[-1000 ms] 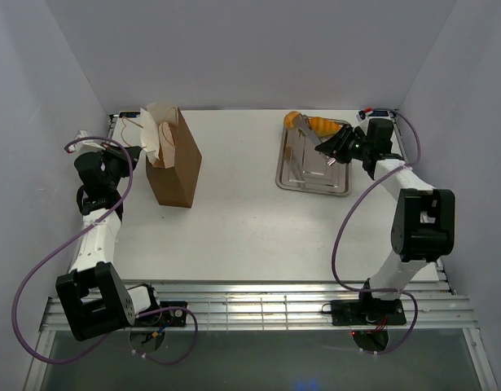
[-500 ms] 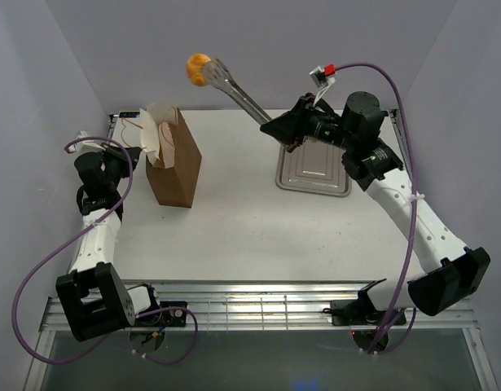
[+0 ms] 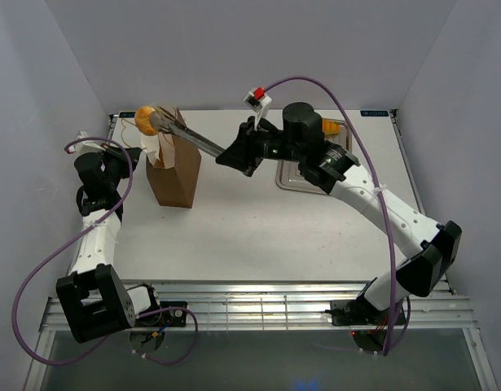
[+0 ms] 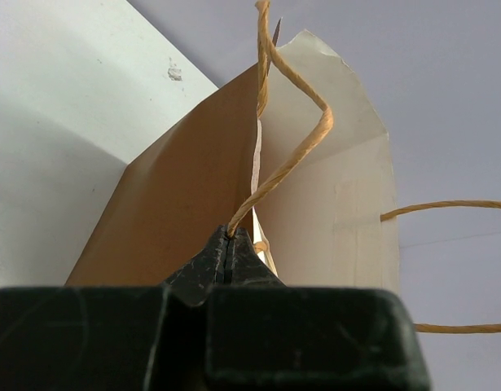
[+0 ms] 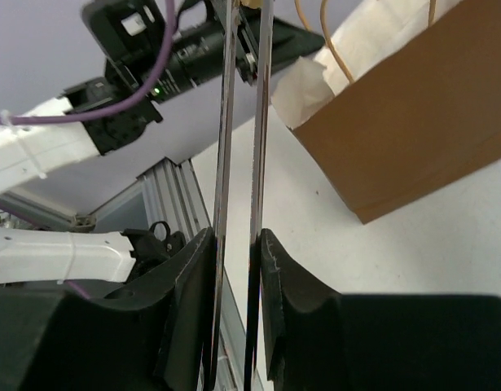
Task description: Place the fake bread into the paper bag
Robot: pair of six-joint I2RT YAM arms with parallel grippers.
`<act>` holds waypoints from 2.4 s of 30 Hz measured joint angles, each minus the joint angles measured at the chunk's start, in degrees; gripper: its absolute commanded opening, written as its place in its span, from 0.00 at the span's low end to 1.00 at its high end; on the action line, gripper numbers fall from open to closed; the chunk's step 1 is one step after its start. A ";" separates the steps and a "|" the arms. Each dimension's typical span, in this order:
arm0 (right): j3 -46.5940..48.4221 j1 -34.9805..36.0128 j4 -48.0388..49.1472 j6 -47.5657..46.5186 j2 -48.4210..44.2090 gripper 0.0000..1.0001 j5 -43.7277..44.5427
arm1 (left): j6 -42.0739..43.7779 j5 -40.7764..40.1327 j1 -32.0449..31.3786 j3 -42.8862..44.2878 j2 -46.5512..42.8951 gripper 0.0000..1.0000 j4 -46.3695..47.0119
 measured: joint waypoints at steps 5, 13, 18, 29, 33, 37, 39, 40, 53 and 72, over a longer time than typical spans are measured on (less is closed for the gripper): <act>2.21 2.69 -3.87 -1.46 5.31 0.23 2.99 | -0.04 0.02 0.00 0.07 -0.42 0.00 -0.33; 4.44 4.55 -7.74 -3.28 7.06 0.24 8.83 | -0.11 0.22 0.00 1.11 -0.50 0.36 -0.96; 4.57 4.61 -8.57 -3.93 7.08 0.24 11.30 | -0.39 0.48 0.00 1.62 -0.55 0.73 -1.92; 4.85 5.44 -9.62 -4.92 7.93 0.25 14.75 | 0.04 0.26 0.00 4.09 -4.59 0.98 -6.82; 5.40 6.19 -10.93 -5.60 8.35 0.26 15.85 | 0.24 -0.28 0.00 7.15 -5.92 0.98 -8.52; 6.80 6.84 -11.82 -6.16 8.96 0.31 17.03 | 0.44 -1.57 0.00 9.44 -6.69 0.98 -11.37; 7.10 7.15 -12.15 -6.27 8.96 0.33 17.51 | 0.48 -2.93 0.00 10.91 -6.69 0.98 -13.64; 7.17 7.26 -12.22 -6.32 8.96 0.35 17.79 | 0.48 -3.89 0.00 11.80 -6.69 0.98 -15.19; 8.20 7.93 -12.70 -7.48 9.46 0.46 19.82 | -1.16 -16.39 0.00 18.21 -7.82 0.98 -28.00; 17.05 9.22 -14.95 -13.66 -0.94 0.45 32.61 | -4.92 -22.88 0.00 15.91 -9.18 0.98 -34.71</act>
